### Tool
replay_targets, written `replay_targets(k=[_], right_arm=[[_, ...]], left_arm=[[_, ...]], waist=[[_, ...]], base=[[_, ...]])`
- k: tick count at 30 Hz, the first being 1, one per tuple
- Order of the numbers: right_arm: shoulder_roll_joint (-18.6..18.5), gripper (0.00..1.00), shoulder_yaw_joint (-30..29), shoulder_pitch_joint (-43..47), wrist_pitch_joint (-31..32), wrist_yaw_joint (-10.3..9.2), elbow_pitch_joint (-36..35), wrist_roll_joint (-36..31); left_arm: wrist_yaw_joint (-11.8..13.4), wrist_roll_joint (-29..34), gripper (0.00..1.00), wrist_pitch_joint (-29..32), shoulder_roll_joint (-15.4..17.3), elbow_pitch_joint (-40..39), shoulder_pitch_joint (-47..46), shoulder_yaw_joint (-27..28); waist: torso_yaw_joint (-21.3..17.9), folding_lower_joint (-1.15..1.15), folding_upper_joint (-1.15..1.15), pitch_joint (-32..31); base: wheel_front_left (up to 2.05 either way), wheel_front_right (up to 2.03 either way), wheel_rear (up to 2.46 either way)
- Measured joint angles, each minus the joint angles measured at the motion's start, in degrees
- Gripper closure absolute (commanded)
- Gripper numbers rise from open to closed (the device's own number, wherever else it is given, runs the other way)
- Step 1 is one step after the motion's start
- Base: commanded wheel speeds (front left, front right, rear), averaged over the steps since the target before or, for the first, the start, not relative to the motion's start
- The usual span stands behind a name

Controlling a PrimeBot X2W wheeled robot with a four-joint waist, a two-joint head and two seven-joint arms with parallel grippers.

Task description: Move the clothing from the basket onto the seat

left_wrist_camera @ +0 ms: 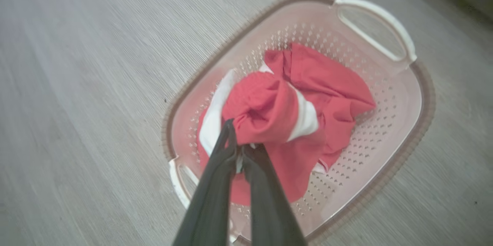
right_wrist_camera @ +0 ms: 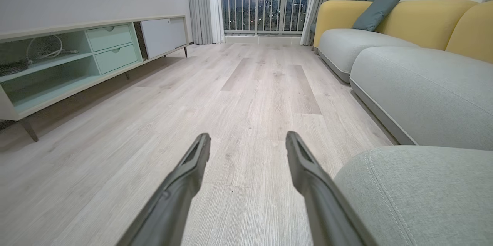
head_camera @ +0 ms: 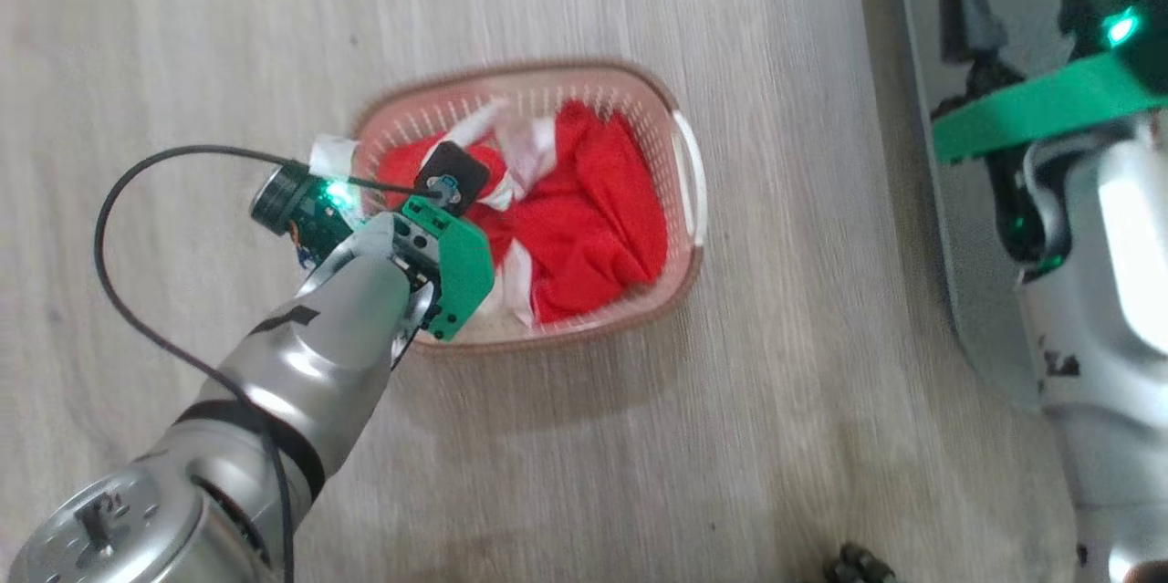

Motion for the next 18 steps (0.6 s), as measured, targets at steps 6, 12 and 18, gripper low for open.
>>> replay_targets(k=[6, 12, 18], right_arm=[[0.1, 0.00, 0.3, 5.0, 0.0, 0.00, 2.2, 0.0], [0.1, 0.00, 0.4, 9.0, 0.0, 0.00, 3.9, 0.0], [0.4, 0.00, 0.3, 13.7, 0.0, 0.00, 5.4, -0.1]], left_arm=[[-1.5, -4.4, 1.00, -2.6, -0.2, -1.2, 1.9, 0.9], [-0.8, -7.3, 1.00, -3.5, -0.1, -4.7, 3.7, 1.2], [1.7, -9.5, 1.00, -3.9, -0.3, -10.7, 5.0, 0.7]], waist=[[2.5, 0.00, 0.00, -8.7], [4.2, 0.00, 0.00, -15.5], [5.6, 0.00, 0.00, -21.8]], base=[[0.00, 0.00, 0.00], [0.00, 0.00, 0.00], [0.00, 0.00, 0.00]])
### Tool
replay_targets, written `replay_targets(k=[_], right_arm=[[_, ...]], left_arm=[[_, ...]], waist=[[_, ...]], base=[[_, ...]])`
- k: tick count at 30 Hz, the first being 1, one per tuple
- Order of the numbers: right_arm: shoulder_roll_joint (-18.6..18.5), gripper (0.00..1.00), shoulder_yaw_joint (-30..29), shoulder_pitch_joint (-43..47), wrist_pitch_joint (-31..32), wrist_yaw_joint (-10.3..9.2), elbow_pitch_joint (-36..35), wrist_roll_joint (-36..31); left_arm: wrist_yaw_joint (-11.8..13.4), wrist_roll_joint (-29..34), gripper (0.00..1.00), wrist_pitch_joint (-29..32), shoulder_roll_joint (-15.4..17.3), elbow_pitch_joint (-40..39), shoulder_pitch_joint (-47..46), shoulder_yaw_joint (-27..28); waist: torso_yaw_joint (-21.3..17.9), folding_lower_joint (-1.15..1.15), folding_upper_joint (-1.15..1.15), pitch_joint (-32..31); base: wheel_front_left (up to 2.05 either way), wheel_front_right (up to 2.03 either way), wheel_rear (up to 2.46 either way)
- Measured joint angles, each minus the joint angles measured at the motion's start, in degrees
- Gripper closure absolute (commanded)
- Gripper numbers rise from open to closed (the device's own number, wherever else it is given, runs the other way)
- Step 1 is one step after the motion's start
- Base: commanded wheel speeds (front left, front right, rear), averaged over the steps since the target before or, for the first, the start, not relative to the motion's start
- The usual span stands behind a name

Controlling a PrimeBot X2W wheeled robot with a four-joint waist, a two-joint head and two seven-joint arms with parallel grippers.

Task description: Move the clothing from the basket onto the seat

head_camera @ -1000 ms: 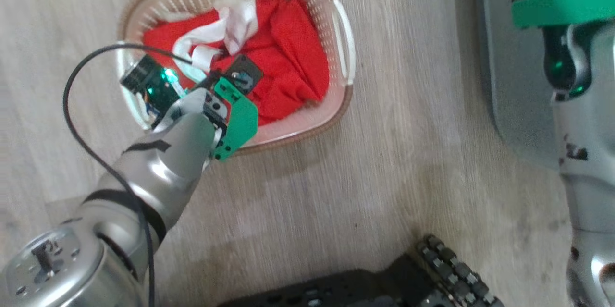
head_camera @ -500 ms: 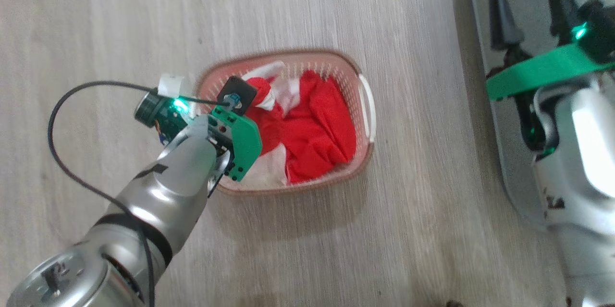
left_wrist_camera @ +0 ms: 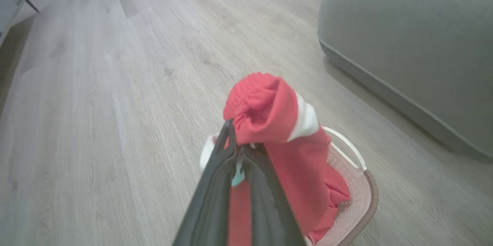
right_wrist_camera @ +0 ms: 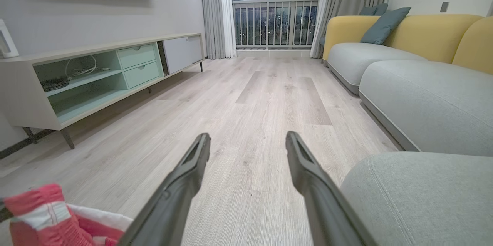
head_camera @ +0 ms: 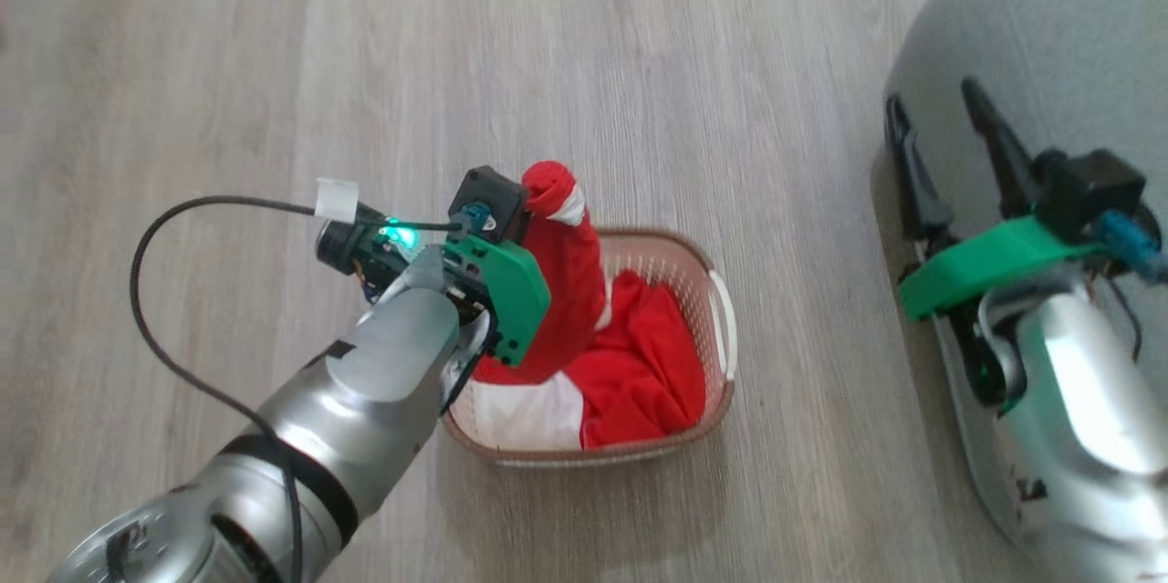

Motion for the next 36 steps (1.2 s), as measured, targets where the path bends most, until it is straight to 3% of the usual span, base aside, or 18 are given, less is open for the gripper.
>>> replay_targets(k=[8, 14, 19, 30, 36], right_arm=[[1.1, 0.00, 0.1, 4.3, 0.0, 0.00, 0.9, -0.2], [1.4, 0.00, 0.8, 5.9, 0.0, 0.00, 1.1, -0.2], [1.4, 0.00, 3.5, 6.0, 0.0, 0.00, 0.8, -0.4], [1.9, 0.00, 18.1, 0.5, 0.0, 0.00, -2.5, 1.1], [3.6, 0.00, 21.1, -2.8, 0.0, 0.00, 4.6, -1.2]], left_arm=[[4.2, -0.8, 1.00, 0.0, 0.0, -9.6, 0.0, 1.0], [5.8, 2.2, 1.00, 0.0, 0.0, -16.5, -0.8, 4.5], [5.8, 3.8, 1.00, 0.0, 0.0, -18.2, -1.1, 5.4], [5.7, 4.8, 1.00, 0.0, 0.0, -20.3, -1.1, 4.7], [5.6, 4.4, 1.00, 0.0, 0.0, -22.8, -1.8, 3.1]], waist=[[1.2, 0.00, 0.00, -6.0], [1.9, 0.00, 0.00, -7.5], [2.0, 0.00, 0.00, -7.8], [2.1, 0.01, 0.00, -7.6], [3.5, 0.01, 0.00, -7.7]], base=[[0.00, 0.00, 0.00], [0.00, 0.00, 0.00], [0.00, 0.00, 0.00], [0.00, 0.00, 0.00], [0.00, 0.00, 0.00]])
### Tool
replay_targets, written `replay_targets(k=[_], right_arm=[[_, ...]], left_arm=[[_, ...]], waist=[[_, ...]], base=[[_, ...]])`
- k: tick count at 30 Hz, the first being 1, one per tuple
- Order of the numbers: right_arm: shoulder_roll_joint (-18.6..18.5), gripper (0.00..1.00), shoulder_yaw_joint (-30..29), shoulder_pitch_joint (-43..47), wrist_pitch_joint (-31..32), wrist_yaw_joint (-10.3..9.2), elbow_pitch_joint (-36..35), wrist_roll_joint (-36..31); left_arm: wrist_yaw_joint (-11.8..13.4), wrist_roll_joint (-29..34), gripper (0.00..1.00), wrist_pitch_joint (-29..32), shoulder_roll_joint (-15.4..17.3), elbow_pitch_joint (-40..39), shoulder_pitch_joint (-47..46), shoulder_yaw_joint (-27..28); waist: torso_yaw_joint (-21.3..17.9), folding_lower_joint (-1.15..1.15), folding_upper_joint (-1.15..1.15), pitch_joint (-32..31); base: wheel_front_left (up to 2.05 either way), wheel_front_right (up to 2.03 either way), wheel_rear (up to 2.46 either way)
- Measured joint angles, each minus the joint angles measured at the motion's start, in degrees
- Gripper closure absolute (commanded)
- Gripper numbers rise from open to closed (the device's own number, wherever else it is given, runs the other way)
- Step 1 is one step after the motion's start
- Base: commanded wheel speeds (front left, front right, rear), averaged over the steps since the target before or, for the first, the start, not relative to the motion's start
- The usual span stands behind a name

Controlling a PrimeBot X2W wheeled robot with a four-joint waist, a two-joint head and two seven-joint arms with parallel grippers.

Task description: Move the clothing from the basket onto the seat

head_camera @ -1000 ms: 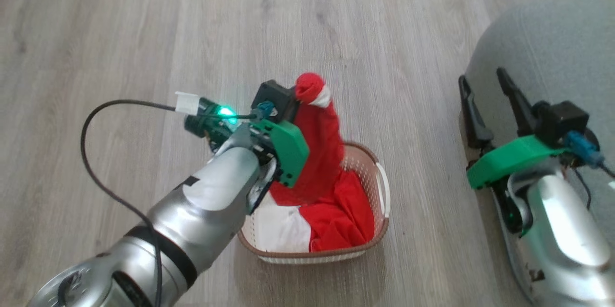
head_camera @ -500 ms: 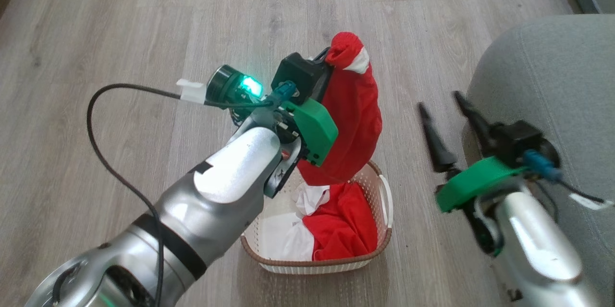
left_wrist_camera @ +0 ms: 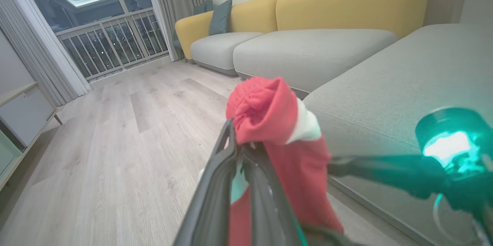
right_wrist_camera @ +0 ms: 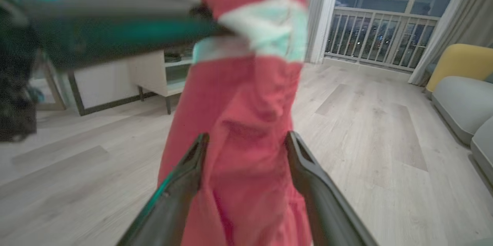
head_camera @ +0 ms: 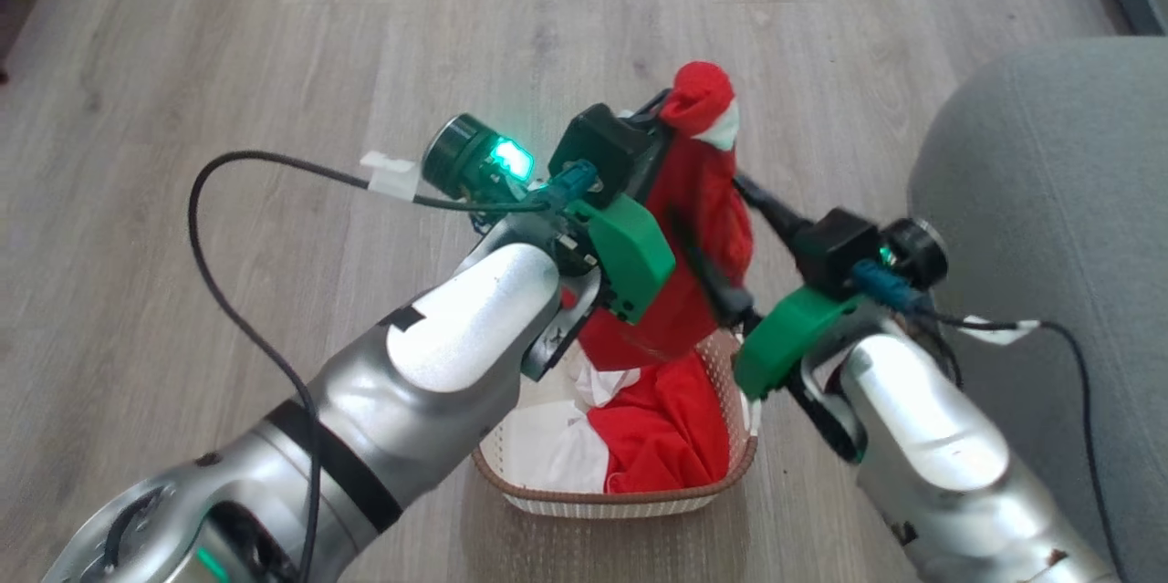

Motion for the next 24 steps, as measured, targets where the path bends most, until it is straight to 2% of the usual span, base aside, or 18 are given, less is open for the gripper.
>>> replay_targets(k=[5, 11, 12, 13, 19, 20, 21, 24], right_arm=[[1.5, 0.00, 0.8, -0.5, 0.0, 0.00, 10.2, -0.8], [2.5, 0.00, -0.8, -3.0, 0.0, 0.00, 14.8, -1.2], [2.7, 0.65, -0.9, -3.5, 0.0, 0.00, 15.8, -1.1], [2.8, 1.00, -1.0, -3.7, 0.0, 0.00, 16.6, -0.8], [3.2, 1.00, -3.8, -3.7, 0.0, 0.00, 15.6, 0.5], [3.2, 1.00, -4.5, -3.7, 0.0, 0.00, 15.0, 0.8], [3.1, 1.00, -5.2, -3.7, 0.0, 0.00, 14.3, 0.8], [2.6, 1.00, -7.5, -3.6, 0.0, 0.00, 11.8, 0.9]], left_arm=[[-0.4, -1.7, 1.00, 0.0, 0.0, -2.5, -0.7, -2.2], [-0.4, -3.2, 1.00, -0.1, 0.1, -4.4, -1.4, -4.6], [-0.4, -3.5, 1.00, -0.1, 0.1, -4.7, -1.4, -4.9], [-0.4, -3.6, 1.00, -0.1, 0.1, -4.9, -1.4, -5.1], [-0.4, -4.2, 1.00, -0.1, 0.1, -4.8, -1.4, -5.4], [-0.4, -4.2, 0.66, -0.1, 0.1, -4.6, -1.4, -5.3], [-0.4, -4.2, 0.00, -0.1, 0.1, -4.4, -1.4, -5.1], [-0.6, -4.1, 0.00, -0.4, 0.1, -3.7, -1.3, -4.5]], waist=[[2.0, 0.00, 0.00, -0.1], [4.8, 0.00, 0.00, 0.1], [5.2, 0.00, 0.00, 0.1], [5.6, 0.00, 0.00, 0.2], [6.6, 0.00, 0.00, 0.7], [6.5, 0.00, 0.00, 0.9], [6.2, 0.00, 0.00, 1.0], [5.1, 0.00, 0.00, 1.4]], base=[[0.00, 0.00, 0.00], [0.00, 0.00, 0.00], [0.00, 0.00, 0.00], [0.00, 0.00, 0.00], [0.00, 0.00, 0.00], [0.00, 0.00, 0.00], [0.00, 0.00, 0.00], [0.00, 0.00, 0.00]])
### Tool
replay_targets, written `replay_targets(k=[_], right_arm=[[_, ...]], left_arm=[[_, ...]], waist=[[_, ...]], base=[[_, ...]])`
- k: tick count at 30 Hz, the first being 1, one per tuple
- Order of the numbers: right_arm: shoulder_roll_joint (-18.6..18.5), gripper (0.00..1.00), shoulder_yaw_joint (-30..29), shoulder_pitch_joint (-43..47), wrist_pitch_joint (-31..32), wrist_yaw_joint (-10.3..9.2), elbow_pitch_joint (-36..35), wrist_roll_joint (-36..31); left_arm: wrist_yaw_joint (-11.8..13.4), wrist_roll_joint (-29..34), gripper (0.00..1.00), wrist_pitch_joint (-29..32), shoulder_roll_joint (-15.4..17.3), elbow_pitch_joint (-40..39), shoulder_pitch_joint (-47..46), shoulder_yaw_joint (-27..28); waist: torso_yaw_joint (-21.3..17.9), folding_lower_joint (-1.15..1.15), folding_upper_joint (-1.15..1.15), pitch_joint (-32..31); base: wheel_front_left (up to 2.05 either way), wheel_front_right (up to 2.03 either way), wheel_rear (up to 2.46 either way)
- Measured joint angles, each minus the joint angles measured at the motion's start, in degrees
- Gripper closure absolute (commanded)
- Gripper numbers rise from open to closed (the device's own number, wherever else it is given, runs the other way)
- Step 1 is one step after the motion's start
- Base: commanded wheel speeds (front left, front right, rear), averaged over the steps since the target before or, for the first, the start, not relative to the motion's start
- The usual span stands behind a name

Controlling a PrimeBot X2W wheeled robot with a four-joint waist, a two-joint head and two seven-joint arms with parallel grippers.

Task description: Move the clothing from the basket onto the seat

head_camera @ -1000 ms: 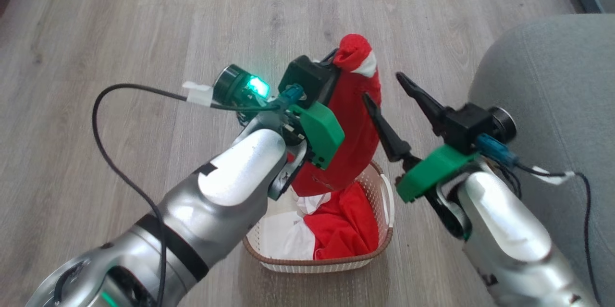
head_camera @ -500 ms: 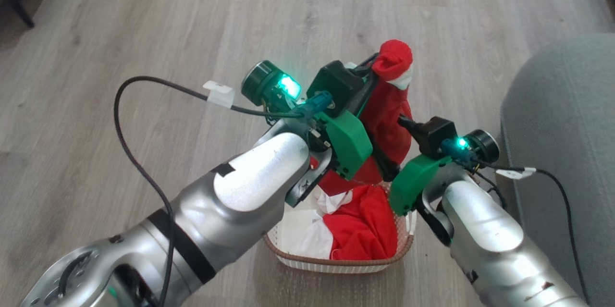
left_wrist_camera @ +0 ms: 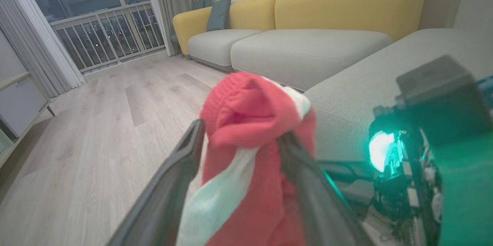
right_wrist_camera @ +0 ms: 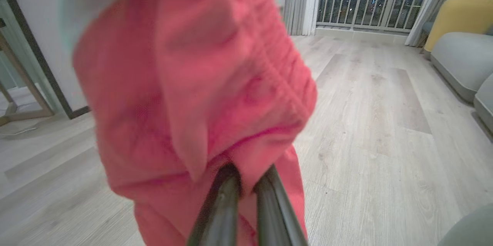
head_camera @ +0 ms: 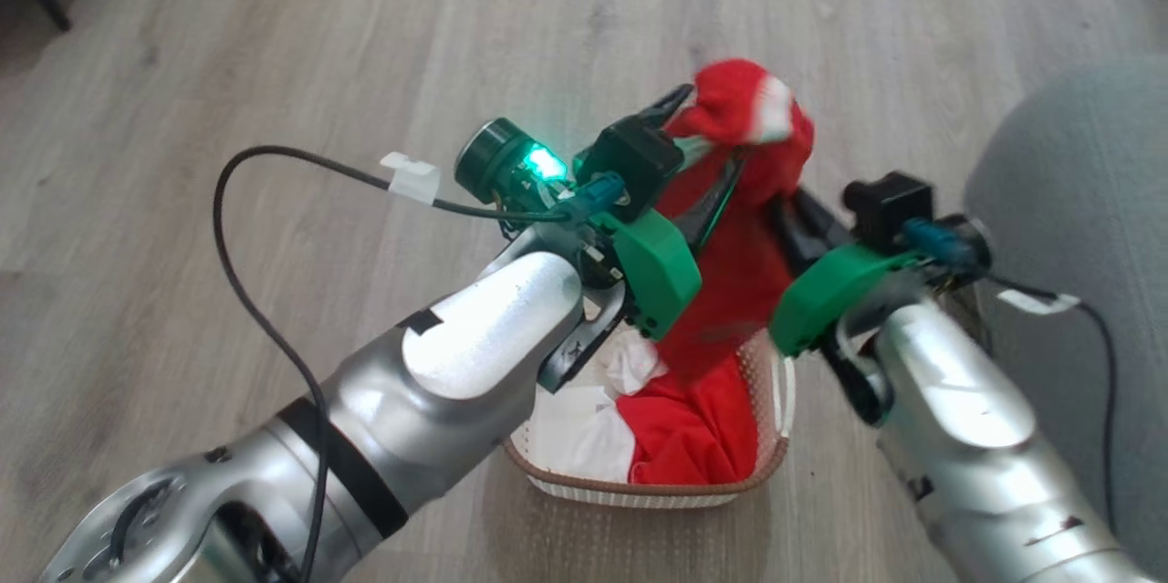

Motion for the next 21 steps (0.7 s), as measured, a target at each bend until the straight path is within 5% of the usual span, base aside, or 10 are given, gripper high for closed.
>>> replay_targets(k=[14, 21], right_arm=[[-4.5, 1.00, -7.3, 1.2, 0.0, 0.00, -10.8, 1.4], [-7.1, 1.00, -8.1, 2.5, 0.0, 0.00, -13.7, 1.6]], left_arm=[[-2.5, 5.2, 0.00, 0.0, 0.0, 3.4, 5.8, 6.8], [-3.3, 7.0, 0.00, 0.0, 0.0, 2.9, 10.1, 12.5]], waist=[[-10.6, 0.00, 0.00, 1.3], [-20.2, 0.00, 0.00, 1.6]], base=[[0.00, 0.00, 0.00], [0.00, 0.00, 0.00]])
